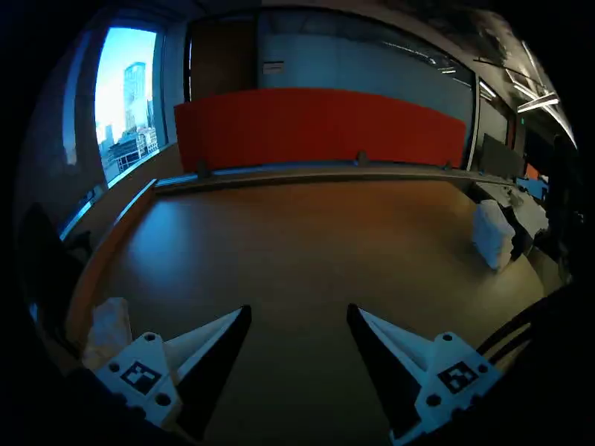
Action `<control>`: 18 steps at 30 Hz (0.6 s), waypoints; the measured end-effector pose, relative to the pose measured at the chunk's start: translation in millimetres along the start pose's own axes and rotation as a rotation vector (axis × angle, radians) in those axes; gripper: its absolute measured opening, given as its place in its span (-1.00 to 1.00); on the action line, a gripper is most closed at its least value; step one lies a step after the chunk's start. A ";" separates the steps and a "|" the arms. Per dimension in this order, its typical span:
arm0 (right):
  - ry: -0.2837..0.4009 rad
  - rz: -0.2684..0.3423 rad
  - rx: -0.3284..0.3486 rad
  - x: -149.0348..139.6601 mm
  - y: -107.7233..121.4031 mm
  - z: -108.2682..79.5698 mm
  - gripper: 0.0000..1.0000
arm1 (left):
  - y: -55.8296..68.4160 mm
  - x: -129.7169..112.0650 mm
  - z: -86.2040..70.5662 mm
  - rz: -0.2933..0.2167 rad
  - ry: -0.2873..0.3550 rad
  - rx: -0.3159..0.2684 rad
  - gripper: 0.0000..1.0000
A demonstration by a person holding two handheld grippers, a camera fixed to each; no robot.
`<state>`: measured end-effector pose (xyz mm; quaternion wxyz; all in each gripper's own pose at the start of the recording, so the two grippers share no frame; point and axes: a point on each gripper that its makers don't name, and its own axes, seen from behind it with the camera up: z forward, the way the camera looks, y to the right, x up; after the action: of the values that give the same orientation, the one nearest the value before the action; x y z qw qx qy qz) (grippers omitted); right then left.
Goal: Fold towel
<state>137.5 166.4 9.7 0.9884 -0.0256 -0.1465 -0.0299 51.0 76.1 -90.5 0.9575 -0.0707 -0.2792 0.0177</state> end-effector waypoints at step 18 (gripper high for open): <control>0.117 0.004 0.052 59.7 -64.0 -21.8 1.00 | -36.5 91.7 13.4 -0.027 0.227 0.050 0.91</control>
<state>196.6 98.3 8.9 0.9957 0.0018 -0.0891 -0.0254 120.9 48.4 -25.2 0.9845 -0.0446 -0.1694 0.0034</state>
